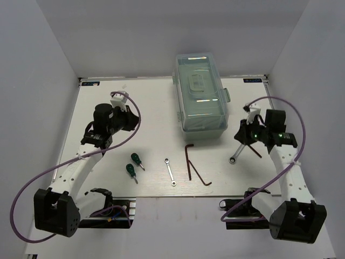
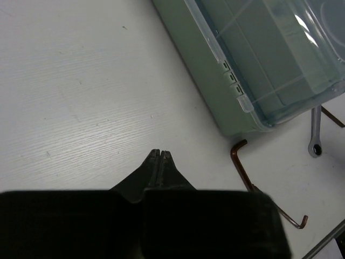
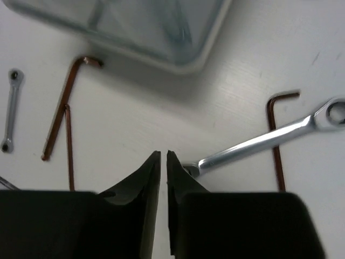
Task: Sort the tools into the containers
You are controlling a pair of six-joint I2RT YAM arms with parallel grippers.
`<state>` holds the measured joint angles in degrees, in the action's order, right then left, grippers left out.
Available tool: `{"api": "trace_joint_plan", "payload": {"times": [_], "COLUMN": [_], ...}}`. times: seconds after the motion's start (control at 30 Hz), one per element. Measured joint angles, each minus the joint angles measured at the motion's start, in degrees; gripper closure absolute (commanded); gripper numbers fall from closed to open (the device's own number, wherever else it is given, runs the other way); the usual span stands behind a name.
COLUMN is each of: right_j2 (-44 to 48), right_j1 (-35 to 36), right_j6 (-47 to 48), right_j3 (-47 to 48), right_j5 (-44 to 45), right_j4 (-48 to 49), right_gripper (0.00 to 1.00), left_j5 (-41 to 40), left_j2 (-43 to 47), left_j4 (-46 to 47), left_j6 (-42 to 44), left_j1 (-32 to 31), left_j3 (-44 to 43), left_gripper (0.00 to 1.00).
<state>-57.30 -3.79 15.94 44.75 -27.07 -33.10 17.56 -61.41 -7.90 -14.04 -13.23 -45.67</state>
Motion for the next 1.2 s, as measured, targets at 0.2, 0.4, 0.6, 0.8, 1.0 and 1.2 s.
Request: {"api": "trace_joint_plan", "payload": {"times": [0.2, 0.4, 0.6, 0.8, 1.0, 1.2], "right_j2": [-9.84, -27.06, -47.54, -55.34, -55.6, -57.29], "right_j1": [2.01, 8.04, 14.71, 18.71, 21.2, 23.71], "right_j6": [-1.18, -7.91, -17.55, -24.5, -29.38, -32.54], "right_j3": [24.41, 47.23, 65.7, 69.57, 70.23, 70.25], "right_j5": [-5.92, -7.85, -7.34, -5.68, -0.46, 8.59], "right_j4": [-4.48, -2.91, -2.54, 0.61, 4.17, 5.27], "right_gripper": [0.19, 0.28, 0.84, 0.48, 0.39, 0.36], "left_j5": [6.75, 14.05, 21.94, 25.83, 26.86, 26.82], "left_j2": [-4.94, -8.66, -9.11, -10.23, -12.94, -14.36], "left_j4": [1.11, 1.46, 8.13, 11.78, 12.7, 14.34], "left_j6": [0.2, 0.24, -1.18, -1.53, -1.99, -3.5], "left_j1": [0.0, -0.24, -0.33, -0.39, -0.39, -0.39], "left_j3": [-0.02, -0.02, 0.63, 1.2, 1.18, 1.18], "left_gripper": [0.18, 0.14, 0.63, 0.21, 0.15, 0.12]}}
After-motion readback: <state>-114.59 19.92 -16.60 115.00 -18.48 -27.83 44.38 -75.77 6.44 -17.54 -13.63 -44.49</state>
